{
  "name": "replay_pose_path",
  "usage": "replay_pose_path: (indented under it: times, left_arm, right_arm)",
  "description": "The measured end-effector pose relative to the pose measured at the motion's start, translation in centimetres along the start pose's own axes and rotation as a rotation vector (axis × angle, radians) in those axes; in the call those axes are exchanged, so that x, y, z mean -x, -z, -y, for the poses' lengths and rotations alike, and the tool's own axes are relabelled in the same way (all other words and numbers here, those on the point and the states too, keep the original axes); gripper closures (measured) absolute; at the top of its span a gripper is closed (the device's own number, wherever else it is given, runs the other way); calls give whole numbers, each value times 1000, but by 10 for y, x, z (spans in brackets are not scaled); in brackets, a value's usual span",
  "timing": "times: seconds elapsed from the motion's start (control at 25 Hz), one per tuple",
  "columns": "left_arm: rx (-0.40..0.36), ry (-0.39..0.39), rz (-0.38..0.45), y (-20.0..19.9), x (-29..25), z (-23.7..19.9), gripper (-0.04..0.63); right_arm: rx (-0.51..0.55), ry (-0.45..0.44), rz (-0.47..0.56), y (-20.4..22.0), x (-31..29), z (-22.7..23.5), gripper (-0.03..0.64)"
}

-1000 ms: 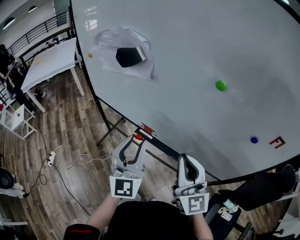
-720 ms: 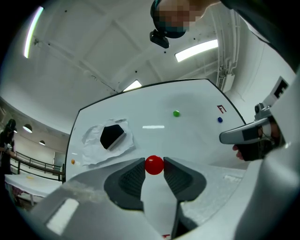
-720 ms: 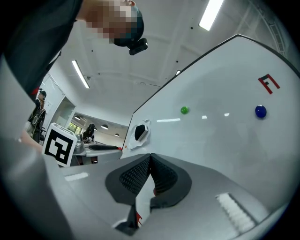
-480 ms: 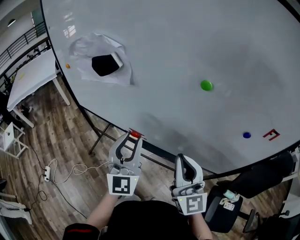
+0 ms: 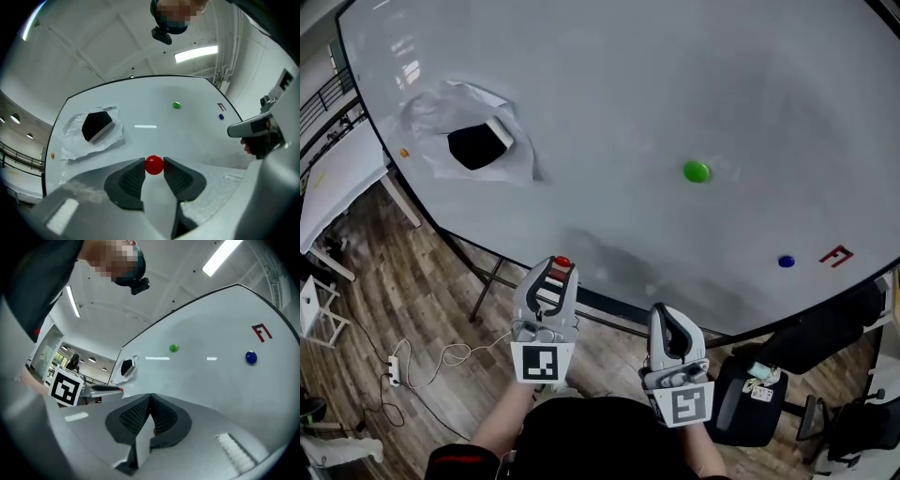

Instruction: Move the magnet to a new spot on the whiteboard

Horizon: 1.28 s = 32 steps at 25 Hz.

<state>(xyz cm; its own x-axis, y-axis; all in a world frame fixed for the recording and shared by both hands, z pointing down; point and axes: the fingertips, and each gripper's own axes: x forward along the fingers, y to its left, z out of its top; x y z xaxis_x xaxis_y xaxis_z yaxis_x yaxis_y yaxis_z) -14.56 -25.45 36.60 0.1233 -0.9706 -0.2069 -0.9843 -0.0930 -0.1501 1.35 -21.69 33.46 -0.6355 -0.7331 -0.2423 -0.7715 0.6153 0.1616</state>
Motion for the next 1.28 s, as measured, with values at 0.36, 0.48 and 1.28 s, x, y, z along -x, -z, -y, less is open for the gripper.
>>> replay_pose_path:
  times: [0.36,0.48,1.28]
  left_arm:
    - [10,19,1,9,-25,-11,465]
    - [20,28,-4,13,-32,-12,465]
    - [5,89,8,35,-74,-14,465]
  right_arm:
    - [26,61,-44,9,-4,4,615]
    - [32,76,-70,12,-4,4,615]
    - [62,193,-122,27,-6,16,615]
